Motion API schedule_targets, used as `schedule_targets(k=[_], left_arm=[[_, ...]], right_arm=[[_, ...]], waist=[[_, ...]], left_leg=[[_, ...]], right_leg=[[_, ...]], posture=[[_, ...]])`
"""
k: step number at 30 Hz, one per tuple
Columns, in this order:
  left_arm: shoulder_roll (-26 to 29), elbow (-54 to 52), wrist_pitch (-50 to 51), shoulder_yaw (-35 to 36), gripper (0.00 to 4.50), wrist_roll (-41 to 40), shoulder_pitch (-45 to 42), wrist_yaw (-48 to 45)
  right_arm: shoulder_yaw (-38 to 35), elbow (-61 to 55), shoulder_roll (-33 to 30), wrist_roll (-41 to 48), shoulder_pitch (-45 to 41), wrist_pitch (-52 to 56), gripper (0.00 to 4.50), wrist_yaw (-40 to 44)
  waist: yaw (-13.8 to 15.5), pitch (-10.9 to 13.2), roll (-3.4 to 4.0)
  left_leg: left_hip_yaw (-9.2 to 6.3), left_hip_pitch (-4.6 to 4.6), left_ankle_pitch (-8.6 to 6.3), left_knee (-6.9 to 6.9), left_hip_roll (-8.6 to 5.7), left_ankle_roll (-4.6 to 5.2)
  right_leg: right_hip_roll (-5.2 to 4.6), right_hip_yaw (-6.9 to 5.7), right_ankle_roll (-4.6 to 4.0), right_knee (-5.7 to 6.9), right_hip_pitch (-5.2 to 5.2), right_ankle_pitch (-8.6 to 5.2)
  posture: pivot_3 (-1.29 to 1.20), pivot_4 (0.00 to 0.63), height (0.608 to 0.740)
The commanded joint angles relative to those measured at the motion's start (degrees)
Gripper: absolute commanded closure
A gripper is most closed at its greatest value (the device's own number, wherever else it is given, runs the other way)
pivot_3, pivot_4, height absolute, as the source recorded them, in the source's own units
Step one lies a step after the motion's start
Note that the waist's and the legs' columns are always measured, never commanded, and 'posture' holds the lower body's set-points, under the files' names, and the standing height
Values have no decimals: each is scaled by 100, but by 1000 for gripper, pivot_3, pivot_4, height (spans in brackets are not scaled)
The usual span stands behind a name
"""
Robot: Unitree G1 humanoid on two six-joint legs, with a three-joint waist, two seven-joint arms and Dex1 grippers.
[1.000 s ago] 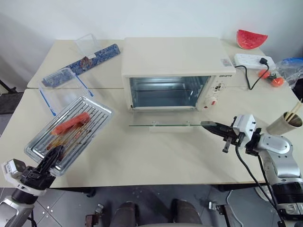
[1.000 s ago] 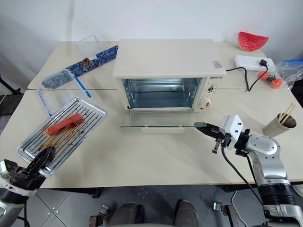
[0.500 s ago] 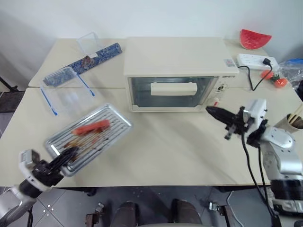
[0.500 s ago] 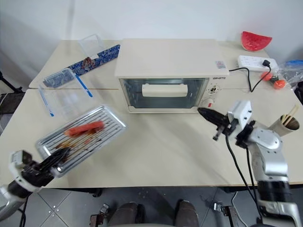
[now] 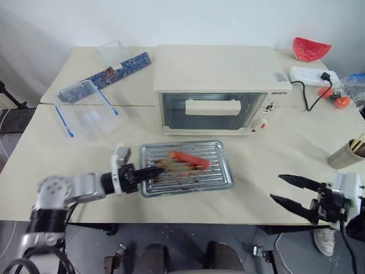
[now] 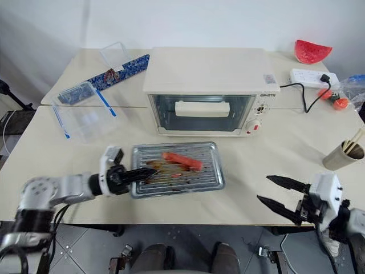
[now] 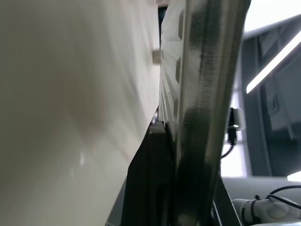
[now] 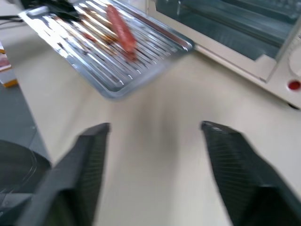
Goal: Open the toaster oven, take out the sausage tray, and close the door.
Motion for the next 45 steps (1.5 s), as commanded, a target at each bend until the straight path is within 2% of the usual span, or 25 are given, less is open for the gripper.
schedule_targets(k=[1,6,11,15,18,26,31,32,35,37,38,42,45], left_arm=[[-312,327,90,-252,4500,658,-310,-312],[-723,591,138,-381,4500,1509,-624,-714],[-1123,896,84,-391,4500,2241,-884,-994],[-1180,970,286,-349,4500,2585,-1008,-1156],[-1175,967,424,-191,3891,2804,-1064,-1221],[-750,233,984,520,1525,2870,-909,-1253],[-321,-400,931,836,272,2940,-599,-1460],[-104,-673,721,845,7,2973,-439,-1704],[369,-1048,2,1156,7,3067,-24,-2371],[893,-1467,-1118,928,7,3594,467,-3370],[1050,-1553,-1813,1030,7,3861,714,-3769],[1291,-1534,-3470,1502,7,4357,1332,-4705],[1521,-1743,-5260,1797,7,5305,2256,-5210]], right_arm=[[-177,-284,256,97,193,-310,55,45],[-230,-614,185,611,560,264,55,82],[-225,-764,318,519,563,168,55,-140],[-139,-818,320,529,508,192,55,-218],[-84,-823,313,519,452,193,0,-247],[127,-721,331,431,285,123,0,-182],[247,-571,285,396,112,105,0,-103],[274,-517,272,384,46,99,0,-69],[356,-352,252,323,-135,72,0,38],[398,-266,250,294,-243,50,0,100],[430,-231,250,300,-319,55,0,123],[514,-82,234,279,-571,-19,0,279],[672,188,90,185,-874,-62,0,554]], waist=[[-19,0,0],[35,-11,15],[176,-14,18],[248,-15,18],[250,-15,18],[46,-11,12],[-15,-8,6],[-24,-8,5],[-40,-7,4],[-32,-7,4],[-32,-7,4],[-2,-6,5],[-7,-6,5]], left_leg=[[1,-1,0,0,0,0],[1,7,3,7,-2,2],[-7,3,3,31,-5,5],[-9,0,1,41,-9,8],[-9,-1,1,45,-9,9],[-8,-5,2,22,-4,7],[-12,-4,3,17,-1,4],[-12,-4,3,15,-1,4],[-11,1,3,6,3,3],[-9,-1,3,4,4,1],[-6,-2,2,2,5,-1],[2,-7,0,-1,5,-2],[-2,-9,-2,-3,5,-1]], right_leg=[[1,0,0,0,-1,0],[-1,5,3,0,10,1],[-6,5,5,2,14,3],[-12,5,5,2,16,3],[-12,5,6,4,15,4],[-7,0,7,8,5,4],[-4,-2,7,8,4,4],[-5,0,7,6,4,4],[-2,2,7,6,-1,4],[-1,1,7,4,-3,4],[0,1,6,2,-5,4],[-1,1,4,-12,-6,3],[-3,-2,4,-15,-5,3]], posture=[[0,150,740],[0,150,740],[0,150,740],[0,150,740],[0,150,740],[0,150,740],[0,150,740],[0,150,740],[0,150,740],[0,150,740],[0,150,740],[0,150,740],[0,150,740]])
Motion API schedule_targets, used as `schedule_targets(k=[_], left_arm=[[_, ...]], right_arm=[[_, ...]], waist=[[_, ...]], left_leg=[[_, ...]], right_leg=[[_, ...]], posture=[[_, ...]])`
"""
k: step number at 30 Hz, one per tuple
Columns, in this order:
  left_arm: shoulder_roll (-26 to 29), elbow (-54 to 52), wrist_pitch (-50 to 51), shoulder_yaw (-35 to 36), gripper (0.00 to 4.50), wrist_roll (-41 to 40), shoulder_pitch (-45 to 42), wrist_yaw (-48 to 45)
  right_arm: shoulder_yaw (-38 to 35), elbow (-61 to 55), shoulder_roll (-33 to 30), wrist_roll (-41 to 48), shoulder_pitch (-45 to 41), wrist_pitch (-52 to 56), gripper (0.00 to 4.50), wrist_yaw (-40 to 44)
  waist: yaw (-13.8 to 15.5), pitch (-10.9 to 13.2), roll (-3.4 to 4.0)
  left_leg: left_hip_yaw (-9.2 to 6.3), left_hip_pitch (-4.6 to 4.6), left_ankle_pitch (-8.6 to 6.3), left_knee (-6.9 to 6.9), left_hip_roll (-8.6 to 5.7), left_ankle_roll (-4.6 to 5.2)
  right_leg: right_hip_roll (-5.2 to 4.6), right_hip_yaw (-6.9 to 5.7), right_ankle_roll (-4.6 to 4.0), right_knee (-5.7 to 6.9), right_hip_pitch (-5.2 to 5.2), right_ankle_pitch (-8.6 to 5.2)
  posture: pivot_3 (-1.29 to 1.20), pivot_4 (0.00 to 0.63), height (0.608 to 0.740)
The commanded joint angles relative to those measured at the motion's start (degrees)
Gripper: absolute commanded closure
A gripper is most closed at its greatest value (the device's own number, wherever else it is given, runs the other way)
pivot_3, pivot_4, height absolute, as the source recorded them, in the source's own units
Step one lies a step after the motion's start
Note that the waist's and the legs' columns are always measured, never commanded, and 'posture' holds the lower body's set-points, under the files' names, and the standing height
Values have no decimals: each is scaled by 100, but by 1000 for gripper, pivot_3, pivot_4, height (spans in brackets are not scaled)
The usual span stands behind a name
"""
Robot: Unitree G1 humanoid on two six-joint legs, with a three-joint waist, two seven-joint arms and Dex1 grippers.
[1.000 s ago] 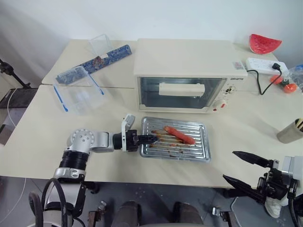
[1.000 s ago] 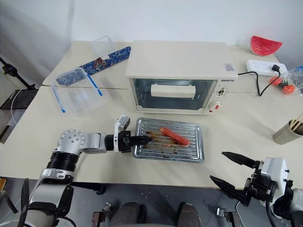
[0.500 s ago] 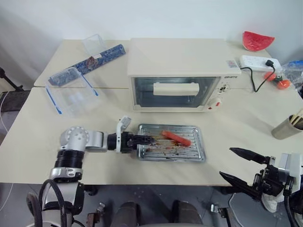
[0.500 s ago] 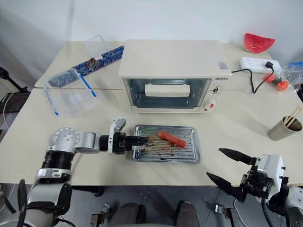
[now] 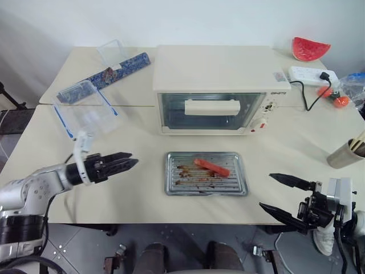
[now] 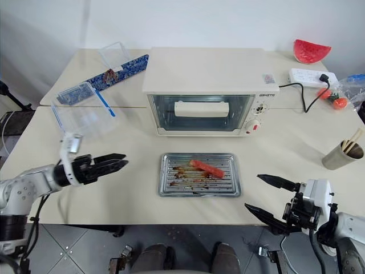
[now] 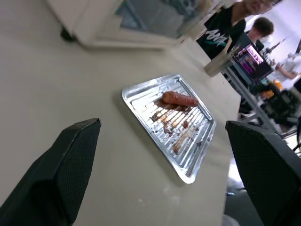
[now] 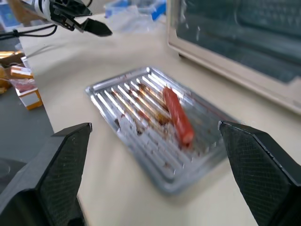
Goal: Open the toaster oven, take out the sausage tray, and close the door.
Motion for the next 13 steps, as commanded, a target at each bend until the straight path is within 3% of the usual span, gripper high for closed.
schedule_targets(k=[1,7,13], left_arm=[[225,-399,-1881,470,7,922,824,-544],[142,-297,-3508,943,7,1574,1638,-567],[12,-94,-3986,1136,7,1945,2047,-128]], right_arm=[[117,339,-205,-77,-259,-111,0,340],[278,956,-357,-352,-762,-442,0,740],[181,1509,-298,-520,-1169,-712,0,650]], waist=[[-33,0,0],[-2,1,-1],[-17,1,0]], left_leg=[[0,1,-1,-2,0,0],[9,1,-10,-5,6,5],[10,3,-11,-4,6,8]], right_leg=[[0,0,0,-3,0,0],[0,-11,0,-5,-3,0],[-2,-13,1,-2,-1,1]], posture=[[0,150,740],[0,150,740],[0,150,740]])
